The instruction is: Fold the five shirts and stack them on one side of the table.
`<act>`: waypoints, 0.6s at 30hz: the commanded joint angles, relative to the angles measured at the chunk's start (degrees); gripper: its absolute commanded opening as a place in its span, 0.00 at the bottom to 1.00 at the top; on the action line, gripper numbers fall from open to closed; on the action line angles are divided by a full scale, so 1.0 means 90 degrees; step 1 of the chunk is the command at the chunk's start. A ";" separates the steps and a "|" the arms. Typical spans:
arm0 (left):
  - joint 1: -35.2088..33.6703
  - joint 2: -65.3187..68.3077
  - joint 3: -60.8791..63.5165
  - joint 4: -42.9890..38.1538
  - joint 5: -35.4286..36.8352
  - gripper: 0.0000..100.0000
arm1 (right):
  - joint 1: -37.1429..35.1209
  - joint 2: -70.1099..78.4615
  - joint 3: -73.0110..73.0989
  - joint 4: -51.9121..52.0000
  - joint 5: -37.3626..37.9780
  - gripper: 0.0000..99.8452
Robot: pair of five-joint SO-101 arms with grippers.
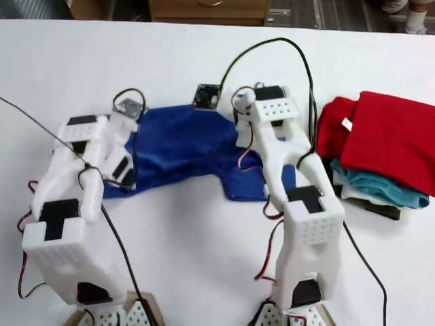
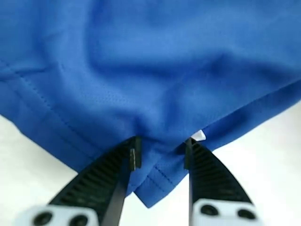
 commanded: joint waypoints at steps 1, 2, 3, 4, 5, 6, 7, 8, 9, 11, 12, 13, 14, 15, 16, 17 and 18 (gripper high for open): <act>0.0049 0.0078 -0.0054 -0.0274 0.0059 0.17 | 0.0015 0.0005 -0.0703 0.0484 0.0020 0.11; 0.0049 0.0078 -0.0054 -0.0274 0.0059 0.17 | 0.0015 0.0005 -0.0830 0.0659 0.0020 0.14; 0.0049 0.0078 -0.0054 -0.0274 0.0059 0.17 | 0.0015 -0.0005 -0.0977 0.0825 0.0020 0.17; 0.0049 0.0078 -0.0054 -0.0274 0.0059 0.17 | 0.0034 -0.0005 -0.1162 0.1001 0.0020 0.19; 0.0049 0.0078 -0.0054 -0.0274 0.0059 0.17 | 0.0073 -0.0005 -0.1377 0.1177 0.0020 0.19; 0.0049 0.0078 -0.0054 -0.0274 0.0059 0.17 | 0.0151 0.0015 -0.1573 0.1363 0.0029 0.18; 0.0049 0.0078 -0.0054 -0.0274 0.0059 0.17 | 0.0239 0.0034 -0.1739 0.1538 0.0029 0.17; 0.0049 0.0078 -0.0054 -0.0274 0.0059 0.17 | 0.0317 0.0044 -0.1836 0.1665 0.0029 0.17; 0.0049 0.0078 -0.0054 -0.0274 0.0059 0.17 | 0.0396 0.0044 -0.1895 0.1812 0.0039 0.16; 0.0049 0.0078 -0.0054 -0.0274 0.0059 0.17 | 0.0493 0.0015 -0.1895 0.2203 0.0039 0.15; 0.0049 0.0078 -0.0054 -0.0274 0.0059 0.17 | 0.0513 0.0024 -0.1895 0.2418 0.0039 0.15; 0.0049 0.0078 -0.0054 -0.0274 0.0059 0.17 | 0.0532 0.0044 -0.1885 0.2545 0.0039 0.15; 0.0049 0.0078 -0.0054 -0.0274 0.0059 0.17 | 0.0542 0.0054 -0.1866 0.2584 0.0039 0.15; 0.0049 0.0078 -0.0054 -0.0274 0.0059 0.17 | 0.0581 0.0054 -0.1788 0.2584 0.0039 0.15; 0.0049 0.0078 -0.0054 -0.0274 0.0059 0.17 | 0.0601 0.0054 -0.1709 0.2584 0.0039 0.15; 0.0049 0.0078 -0.0054 -0.0274 0.0059 0.17 | 0.0601 0.0063 -0.1621 0.2584 0.0039 0.15; 0.0049 0.0078 -0.0054 -0.0274 0.0059 0.17 | 0.0601 0.0073 -0.1514 0.2554 0.0039 0.15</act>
